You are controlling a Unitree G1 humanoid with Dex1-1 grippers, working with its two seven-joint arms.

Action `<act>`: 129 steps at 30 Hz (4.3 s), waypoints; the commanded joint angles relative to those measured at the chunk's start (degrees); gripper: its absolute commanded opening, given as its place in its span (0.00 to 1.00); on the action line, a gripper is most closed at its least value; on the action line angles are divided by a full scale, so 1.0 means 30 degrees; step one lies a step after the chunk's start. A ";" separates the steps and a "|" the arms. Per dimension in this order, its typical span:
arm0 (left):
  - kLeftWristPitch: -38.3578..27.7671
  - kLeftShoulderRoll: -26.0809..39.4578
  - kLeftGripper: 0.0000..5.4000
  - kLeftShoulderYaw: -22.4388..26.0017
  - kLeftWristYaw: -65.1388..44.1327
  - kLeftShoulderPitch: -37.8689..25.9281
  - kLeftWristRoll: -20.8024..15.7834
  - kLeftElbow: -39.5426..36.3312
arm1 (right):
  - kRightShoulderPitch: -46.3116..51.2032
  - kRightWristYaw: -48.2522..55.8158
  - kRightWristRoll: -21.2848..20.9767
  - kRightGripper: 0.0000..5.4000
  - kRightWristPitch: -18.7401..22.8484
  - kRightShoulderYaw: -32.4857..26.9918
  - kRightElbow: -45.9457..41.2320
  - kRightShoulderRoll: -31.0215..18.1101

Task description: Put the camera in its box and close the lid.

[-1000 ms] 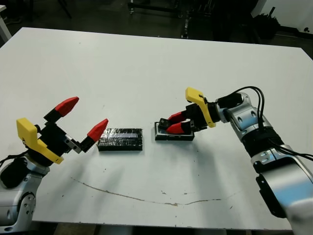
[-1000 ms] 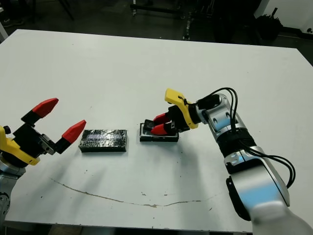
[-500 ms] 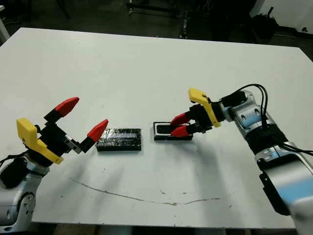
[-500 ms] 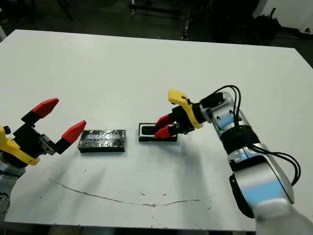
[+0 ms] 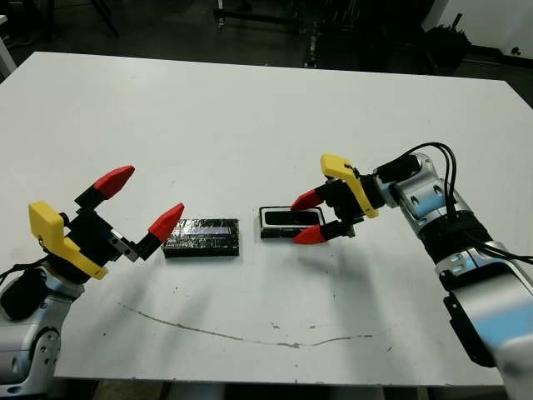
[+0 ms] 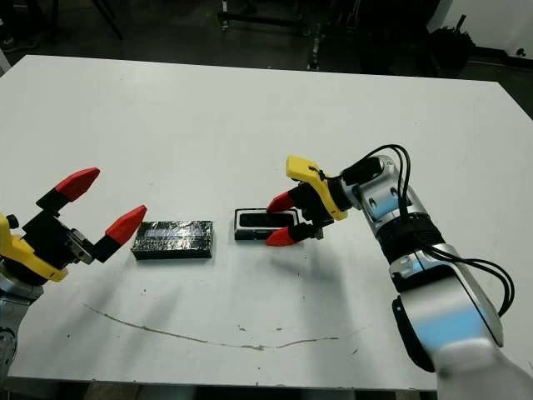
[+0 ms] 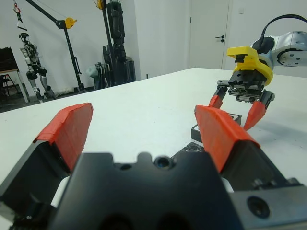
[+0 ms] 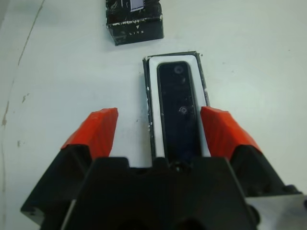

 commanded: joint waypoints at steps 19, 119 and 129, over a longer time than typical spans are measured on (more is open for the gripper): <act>-0.0216 0.1613 1.00 0.0022 -0.1348 -0.1229 0.0737 0.0809 | 0.9310 -0.4936 0.7634 0.96 0.3047 -1.0022 -1.3796 -0.4504; 0.3070 0.5179 0.90 -1.0076 -1.4014 -1.2115 0.8481 1.1055 | 2.3317 -1.7074 0.7747 0.00 -0.5973 -1.0194 -1.9749 0.2621; 0.2484 0.5122 0.63 -1.0241 -1.4452 -1.2416 0.8748 1.1753 | 2.3088 -1.7013 0.7706 0.00 -0.6119 -1.0274 -1.9532 0.2399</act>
